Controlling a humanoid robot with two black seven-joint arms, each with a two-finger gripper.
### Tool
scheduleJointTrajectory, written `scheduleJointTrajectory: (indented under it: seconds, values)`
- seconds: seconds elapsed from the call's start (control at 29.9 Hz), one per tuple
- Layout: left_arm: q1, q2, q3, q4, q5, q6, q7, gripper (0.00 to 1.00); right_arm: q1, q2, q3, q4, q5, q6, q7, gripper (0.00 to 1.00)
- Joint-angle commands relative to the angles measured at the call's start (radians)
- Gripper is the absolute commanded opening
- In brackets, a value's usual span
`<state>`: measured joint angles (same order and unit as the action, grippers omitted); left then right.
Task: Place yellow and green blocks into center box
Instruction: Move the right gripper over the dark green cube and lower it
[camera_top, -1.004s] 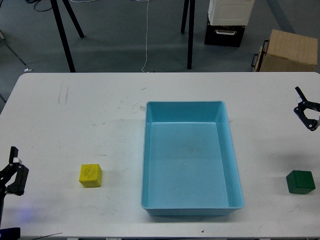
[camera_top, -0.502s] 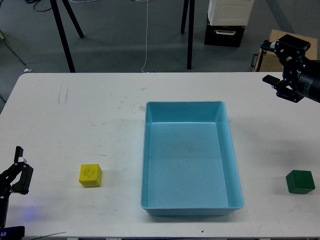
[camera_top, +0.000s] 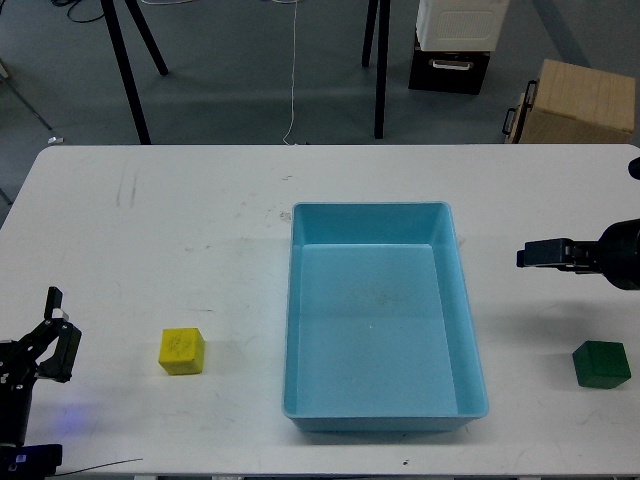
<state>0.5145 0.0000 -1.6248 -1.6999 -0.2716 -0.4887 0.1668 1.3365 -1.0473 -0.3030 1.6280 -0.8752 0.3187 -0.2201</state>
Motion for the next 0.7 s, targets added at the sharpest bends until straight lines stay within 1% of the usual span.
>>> scheduleJointTrajectory:
  seconds: [0.0,0.1,0.23,0.33,0.67]
  values:
    - [-0.001,0.000,0.000,-0.001,-0.001,0.000,0.002,1.00,-0.023,-0.065,-0.002,0.044,-0.079,0.036,-0.022,1.00]
    - [-0.001,0.000,0.000,0.000,0.000,0.000,0.002,1.00,-0.045,-0.097,-0.001,0.053,-0.163,0.074,-0.024,1.00]
    - [-0.001,0.000,0.003,0.000,0.000,0.000,0.002,1.00,-0.082,-0.105,-0.001,0.052,-0.232,0.076,-0.027,1.00]
    - [-0.001,0.000,0.003,0.005,0.000,0.000,0.002,1.00,-0.102,-0.117,-0.001,0.052,-0.235,0.077,-0.039,1.00]
    - [-0.001,0.000,0.003,0.025,0.000,0.000,0.002,1.00,-0.188,-0.112,0.002,0.052,-0.245,0.077,-0.050,1.00]
